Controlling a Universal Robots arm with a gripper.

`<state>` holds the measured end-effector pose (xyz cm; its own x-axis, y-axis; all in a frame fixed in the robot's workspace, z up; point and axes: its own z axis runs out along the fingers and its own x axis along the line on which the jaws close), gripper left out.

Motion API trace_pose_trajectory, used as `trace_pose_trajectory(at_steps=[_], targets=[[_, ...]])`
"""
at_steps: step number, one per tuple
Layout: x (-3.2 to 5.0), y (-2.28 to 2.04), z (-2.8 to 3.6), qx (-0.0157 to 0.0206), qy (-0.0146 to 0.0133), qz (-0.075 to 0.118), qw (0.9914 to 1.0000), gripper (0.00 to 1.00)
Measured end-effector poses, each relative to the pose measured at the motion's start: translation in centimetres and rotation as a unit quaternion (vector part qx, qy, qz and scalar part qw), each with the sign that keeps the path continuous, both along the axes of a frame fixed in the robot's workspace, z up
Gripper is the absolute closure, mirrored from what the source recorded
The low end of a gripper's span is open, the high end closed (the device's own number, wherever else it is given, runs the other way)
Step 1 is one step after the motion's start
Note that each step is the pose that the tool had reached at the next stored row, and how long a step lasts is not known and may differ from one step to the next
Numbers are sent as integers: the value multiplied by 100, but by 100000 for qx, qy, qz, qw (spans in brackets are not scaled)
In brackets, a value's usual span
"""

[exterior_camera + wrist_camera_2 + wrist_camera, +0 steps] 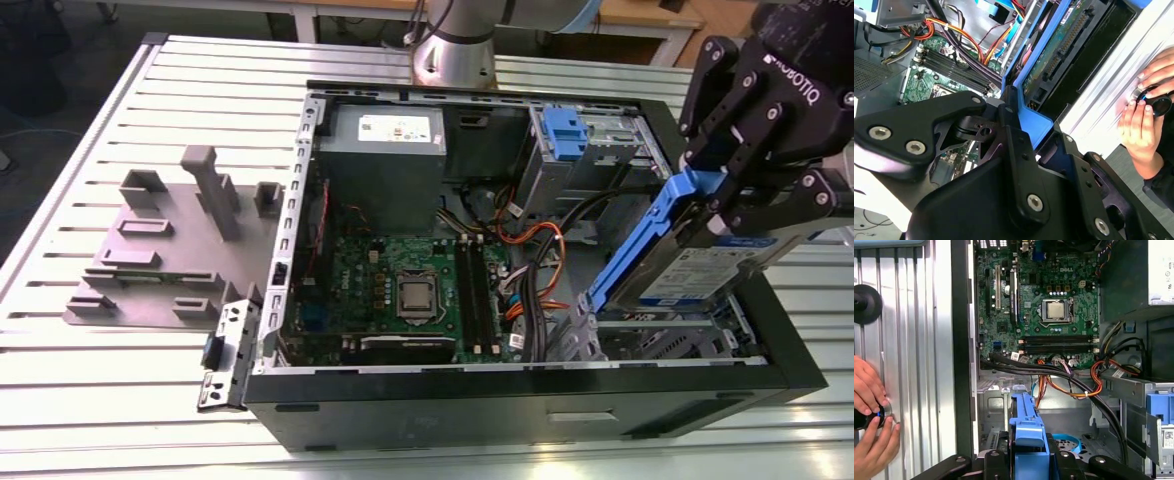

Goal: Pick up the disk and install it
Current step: 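Insert the disk into the insertion slot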

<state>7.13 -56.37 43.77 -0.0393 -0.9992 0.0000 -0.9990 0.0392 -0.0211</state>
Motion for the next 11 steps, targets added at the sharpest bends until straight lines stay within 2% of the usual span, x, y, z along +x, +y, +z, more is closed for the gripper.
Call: trace_pose_trajectory(at_steps=[11], targets=[[0, 0, -29, -4, 2, 138, 100000, 64]])
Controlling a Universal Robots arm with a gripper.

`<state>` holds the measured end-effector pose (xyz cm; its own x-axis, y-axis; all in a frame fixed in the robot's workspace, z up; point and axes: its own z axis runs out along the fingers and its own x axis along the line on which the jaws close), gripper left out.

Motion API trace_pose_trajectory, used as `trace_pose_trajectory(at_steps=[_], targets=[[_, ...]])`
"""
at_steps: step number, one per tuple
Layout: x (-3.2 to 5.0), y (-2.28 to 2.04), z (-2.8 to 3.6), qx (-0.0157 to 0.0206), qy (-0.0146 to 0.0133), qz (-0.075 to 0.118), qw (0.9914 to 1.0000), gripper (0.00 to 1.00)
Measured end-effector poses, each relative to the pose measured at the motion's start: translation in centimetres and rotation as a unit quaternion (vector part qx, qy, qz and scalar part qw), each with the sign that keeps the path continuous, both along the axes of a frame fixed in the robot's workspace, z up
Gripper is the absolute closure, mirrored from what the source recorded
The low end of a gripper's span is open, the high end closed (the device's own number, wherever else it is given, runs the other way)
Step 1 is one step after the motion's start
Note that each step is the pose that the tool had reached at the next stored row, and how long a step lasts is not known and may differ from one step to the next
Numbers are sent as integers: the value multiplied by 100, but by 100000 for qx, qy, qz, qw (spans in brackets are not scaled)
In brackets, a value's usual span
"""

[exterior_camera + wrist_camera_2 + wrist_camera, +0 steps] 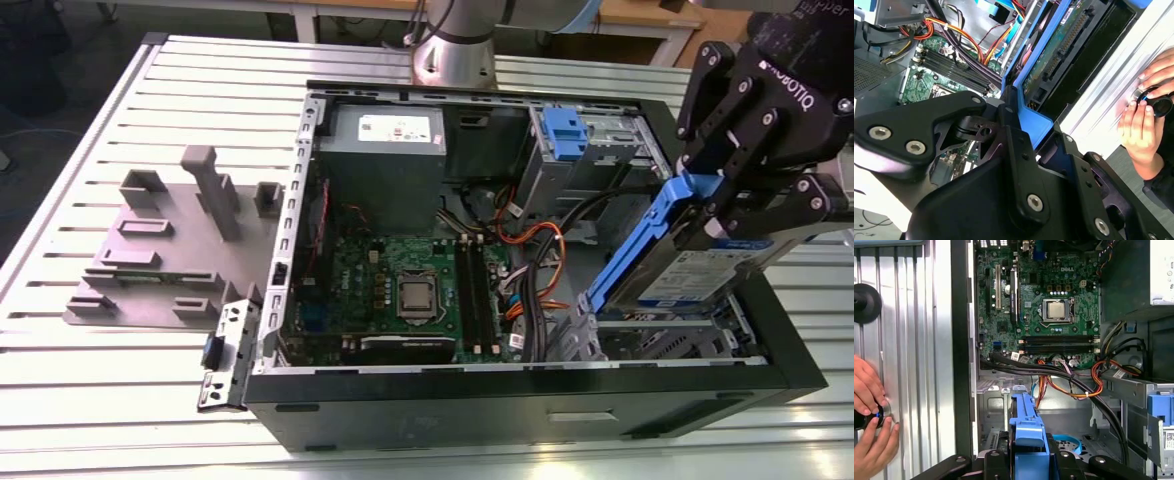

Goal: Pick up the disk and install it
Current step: 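Insert the disk into the insertion slot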

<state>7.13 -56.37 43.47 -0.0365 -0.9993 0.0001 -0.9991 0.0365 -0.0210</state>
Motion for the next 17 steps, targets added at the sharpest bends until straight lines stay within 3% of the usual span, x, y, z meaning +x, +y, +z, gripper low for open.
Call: trace_pose_trajectory(at_steps=[17], targets=[[23, -30, -73, -1, 59, -268, 100000, 64]])
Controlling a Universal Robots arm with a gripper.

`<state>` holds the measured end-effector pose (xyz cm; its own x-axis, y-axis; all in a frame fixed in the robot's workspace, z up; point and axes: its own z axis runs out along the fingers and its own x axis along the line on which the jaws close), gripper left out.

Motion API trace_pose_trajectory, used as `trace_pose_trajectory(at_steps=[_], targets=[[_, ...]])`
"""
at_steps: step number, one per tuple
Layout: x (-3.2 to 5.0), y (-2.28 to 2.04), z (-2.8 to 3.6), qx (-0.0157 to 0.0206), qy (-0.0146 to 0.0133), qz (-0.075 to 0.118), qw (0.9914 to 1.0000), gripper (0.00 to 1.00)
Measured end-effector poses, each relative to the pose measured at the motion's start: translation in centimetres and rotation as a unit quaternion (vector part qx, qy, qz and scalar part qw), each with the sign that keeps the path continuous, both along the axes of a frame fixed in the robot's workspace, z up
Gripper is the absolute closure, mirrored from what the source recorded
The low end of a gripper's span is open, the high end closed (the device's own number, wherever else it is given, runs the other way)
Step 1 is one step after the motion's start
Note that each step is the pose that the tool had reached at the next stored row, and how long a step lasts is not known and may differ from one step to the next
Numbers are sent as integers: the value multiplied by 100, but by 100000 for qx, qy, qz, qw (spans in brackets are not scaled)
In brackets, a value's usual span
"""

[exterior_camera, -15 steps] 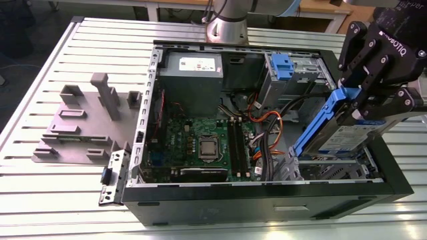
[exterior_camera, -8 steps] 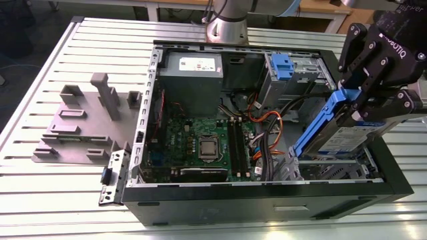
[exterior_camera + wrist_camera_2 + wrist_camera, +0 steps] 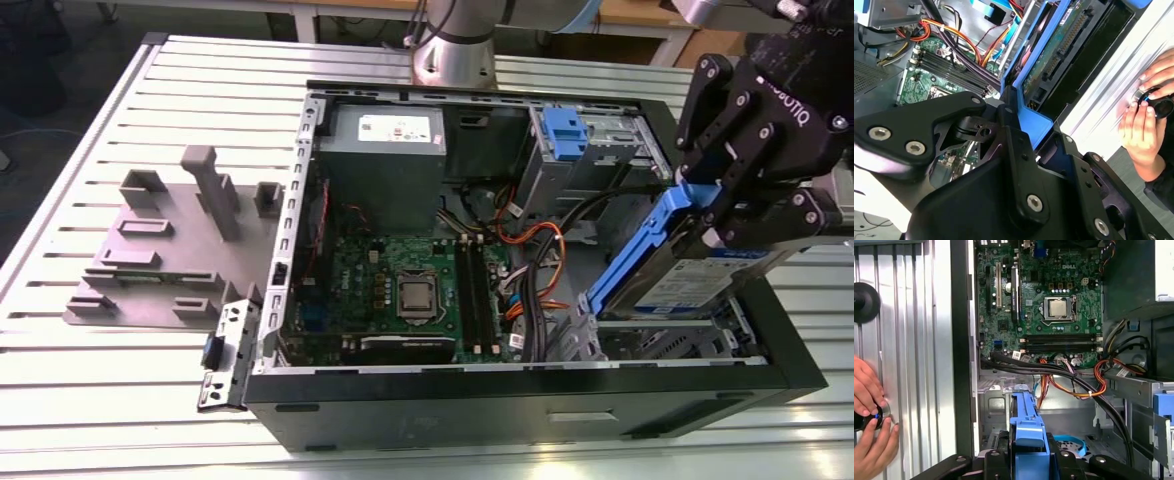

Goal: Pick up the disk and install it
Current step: 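Insert the disk into the insertion slot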

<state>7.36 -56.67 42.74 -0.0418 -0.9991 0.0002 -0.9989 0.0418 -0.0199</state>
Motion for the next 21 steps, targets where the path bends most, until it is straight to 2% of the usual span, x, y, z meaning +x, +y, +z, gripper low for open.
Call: trace_pose_trajectory(at_steps=[21], targets=[[13, -58, -188, 4, -1, -67, 100000, 64]])
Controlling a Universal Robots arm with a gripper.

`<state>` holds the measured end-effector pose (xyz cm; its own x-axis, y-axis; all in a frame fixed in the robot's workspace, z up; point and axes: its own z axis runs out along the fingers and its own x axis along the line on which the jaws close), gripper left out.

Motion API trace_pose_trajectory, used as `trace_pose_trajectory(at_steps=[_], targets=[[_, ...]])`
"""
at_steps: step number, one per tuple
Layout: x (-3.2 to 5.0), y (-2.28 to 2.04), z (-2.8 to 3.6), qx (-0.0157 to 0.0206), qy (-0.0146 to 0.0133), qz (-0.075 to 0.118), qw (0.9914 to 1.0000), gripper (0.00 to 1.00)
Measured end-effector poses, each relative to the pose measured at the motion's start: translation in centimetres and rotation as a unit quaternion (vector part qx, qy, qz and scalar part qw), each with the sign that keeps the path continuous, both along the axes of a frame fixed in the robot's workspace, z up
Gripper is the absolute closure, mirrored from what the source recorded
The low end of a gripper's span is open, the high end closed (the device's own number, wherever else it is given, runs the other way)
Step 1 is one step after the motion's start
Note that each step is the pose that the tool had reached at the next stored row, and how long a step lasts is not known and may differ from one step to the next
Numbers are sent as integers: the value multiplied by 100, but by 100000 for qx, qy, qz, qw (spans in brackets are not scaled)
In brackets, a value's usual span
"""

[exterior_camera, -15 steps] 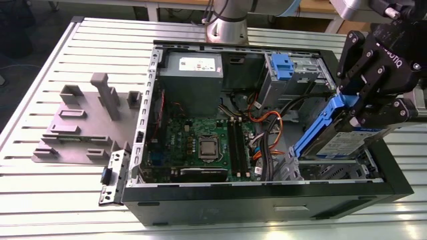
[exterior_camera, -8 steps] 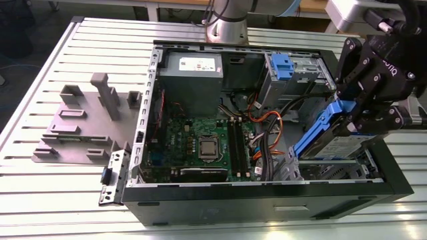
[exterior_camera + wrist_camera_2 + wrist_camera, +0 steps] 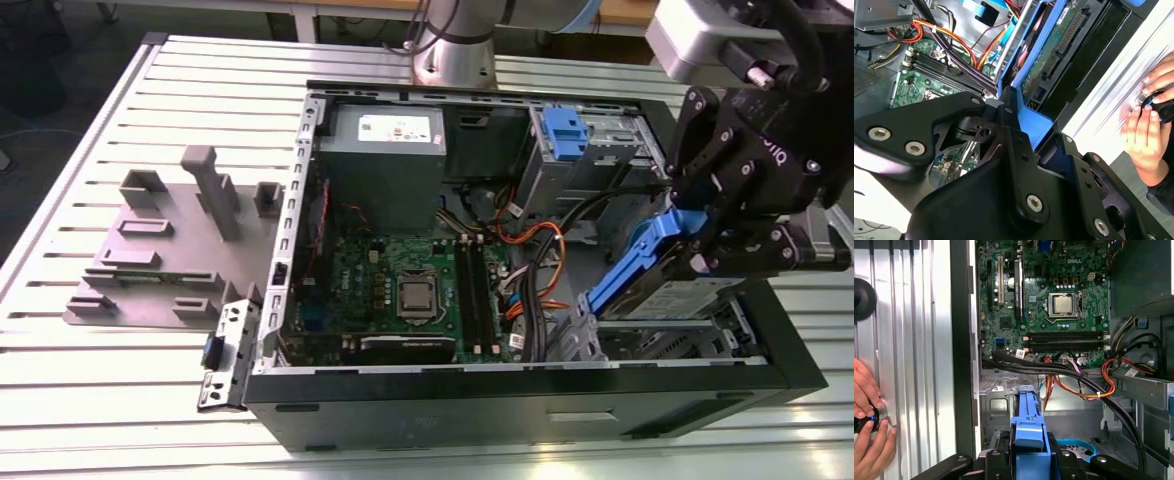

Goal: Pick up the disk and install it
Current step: 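Insert the disk into the insertion slot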

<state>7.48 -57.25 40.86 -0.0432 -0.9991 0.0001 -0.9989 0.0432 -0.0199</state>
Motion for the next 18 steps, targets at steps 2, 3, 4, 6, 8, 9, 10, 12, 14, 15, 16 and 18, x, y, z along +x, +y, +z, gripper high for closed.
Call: trace_pose_trajectory(at_steps=[2, 3, 4, 6, 8, 9, 10, 12, 14, 15, 16, 18], targets=[[1, -3, -16, -2, 3, -5, 100000, 64], [1, -5, -26, 1, 1, -11, 100000, 64], [1, -6, -35, 2, 1, -13, 100000, 64], [2, -9, -52, -2, 0, -14, 100000, 64], [3, -12, -69, 4, -1, -17, 100000, 64], [3, -14, -77, -4, 0, -20, 100000, 64], [3, -15, -86, 0, 1, -23, 100000, 64], [4, -18, -102, -3, 1, -27, 100000, 64], [5, -21, -117, -5, 1, -30, 100000, 64], [5, -23, -125, -1, 0, -33, 100000, 64], [6, -25, -133, -3, 0, -34, 100000, 64], [6, -27, -149, 2, 0, -39, 100000, 64]])
